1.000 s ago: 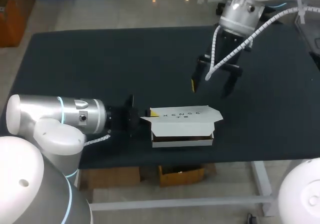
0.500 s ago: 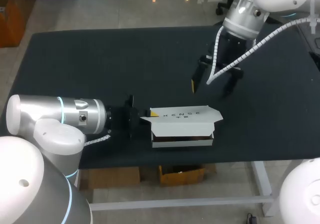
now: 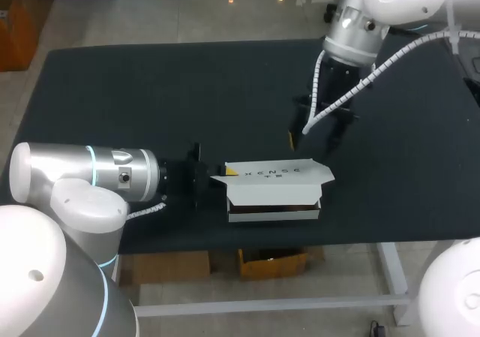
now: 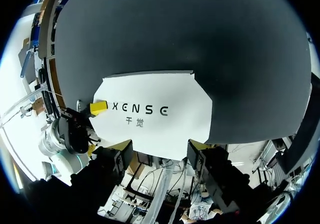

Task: Assemble the packaging by folding the flat box into shape, placing the metal phone stand inside, and closing the box properly

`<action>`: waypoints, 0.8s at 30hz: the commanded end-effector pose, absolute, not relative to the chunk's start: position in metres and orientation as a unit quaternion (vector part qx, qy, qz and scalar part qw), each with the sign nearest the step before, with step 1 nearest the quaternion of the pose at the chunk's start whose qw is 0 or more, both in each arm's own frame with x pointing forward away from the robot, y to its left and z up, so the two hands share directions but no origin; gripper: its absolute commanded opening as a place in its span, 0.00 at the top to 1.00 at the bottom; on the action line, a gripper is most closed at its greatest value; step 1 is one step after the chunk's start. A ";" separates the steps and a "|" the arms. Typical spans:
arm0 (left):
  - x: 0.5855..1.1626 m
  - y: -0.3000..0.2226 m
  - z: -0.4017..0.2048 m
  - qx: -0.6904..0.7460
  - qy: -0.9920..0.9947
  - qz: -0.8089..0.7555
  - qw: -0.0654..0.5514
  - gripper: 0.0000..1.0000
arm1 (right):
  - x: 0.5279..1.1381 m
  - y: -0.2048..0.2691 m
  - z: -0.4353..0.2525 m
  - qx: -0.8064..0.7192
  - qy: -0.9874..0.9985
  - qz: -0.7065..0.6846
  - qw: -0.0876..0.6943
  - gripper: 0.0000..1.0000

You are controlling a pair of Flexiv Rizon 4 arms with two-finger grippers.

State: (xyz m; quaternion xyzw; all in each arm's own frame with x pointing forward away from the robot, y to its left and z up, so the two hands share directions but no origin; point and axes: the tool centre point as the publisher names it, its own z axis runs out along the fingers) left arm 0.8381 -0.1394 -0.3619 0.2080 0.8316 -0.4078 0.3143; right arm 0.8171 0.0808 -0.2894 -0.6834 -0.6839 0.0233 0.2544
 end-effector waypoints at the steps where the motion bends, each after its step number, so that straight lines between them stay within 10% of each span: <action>1: 0.835 -0.140 -0.369 0.208 0.832 -0.407 0.315 1.00 | 0.802 0.072 -0.300 -0.689 -0.681 0.000 0.250 0.60; 24: 0.834 -0.142 -0.375 0.222 0.827 -0.403 0.322 1.00 | 0.791 0.056 -0.325 -0.697 -0.675 -0.017 0.239 0.58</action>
